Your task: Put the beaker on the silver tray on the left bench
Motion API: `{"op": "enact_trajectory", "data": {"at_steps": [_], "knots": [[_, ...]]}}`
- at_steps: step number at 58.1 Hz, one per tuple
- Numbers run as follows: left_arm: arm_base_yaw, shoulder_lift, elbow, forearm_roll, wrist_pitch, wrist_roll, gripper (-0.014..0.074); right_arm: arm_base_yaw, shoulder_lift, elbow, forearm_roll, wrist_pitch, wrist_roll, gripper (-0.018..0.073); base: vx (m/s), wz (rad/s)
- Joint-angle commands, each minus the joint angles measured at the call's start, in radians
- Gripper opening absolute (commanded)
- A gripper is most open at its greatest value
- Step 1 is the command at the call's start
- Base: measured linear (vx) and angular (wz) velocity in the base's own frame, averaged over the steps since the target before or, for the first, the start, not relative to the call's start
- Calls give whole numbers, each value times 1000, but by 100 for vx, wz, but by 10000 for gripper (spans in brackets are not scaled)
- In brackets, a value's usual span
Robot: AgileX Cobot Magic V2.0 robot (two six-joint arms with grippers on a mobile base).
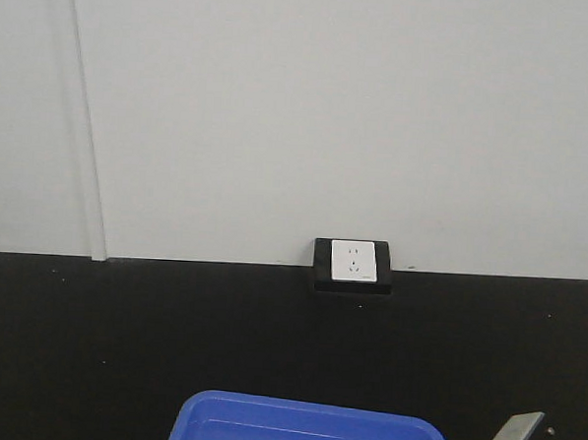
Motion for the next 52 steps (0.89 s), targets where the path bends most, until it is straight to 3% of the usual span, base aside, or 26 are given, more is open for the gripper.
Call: {"op": "enact_trajectory", "data": {"at_steps": [1, 6, 14, 24, 36, 52], "knots": [[-6, -16, 28, -2, -77, -1, 1, -4, 51, -44, 17, -121, -27, 577, 0, 0], [-6, -16, 28, -2, -77, -1, 1, 2, 122, -60, 10, -146, -38, 577, 0, 0], [-6, -16, 28, -2, -77, -1, 1, 89, 227, -106, 21, -135, -110, 577, 0, 0], [-6, -16, 28, -2, -77, -1, 1, 198, 306, -155, 154, -46, -110, 577, 0, 0], [-6, -16, 28, -2, -78, -1, 1, 267, 385, -214, 180, -58, -140, 577, 0, 0], [-6, -16, 28, -2, -77, -1, 1, 339, 483, -333, 285, -90, -142, 577, 0, 0]]}}
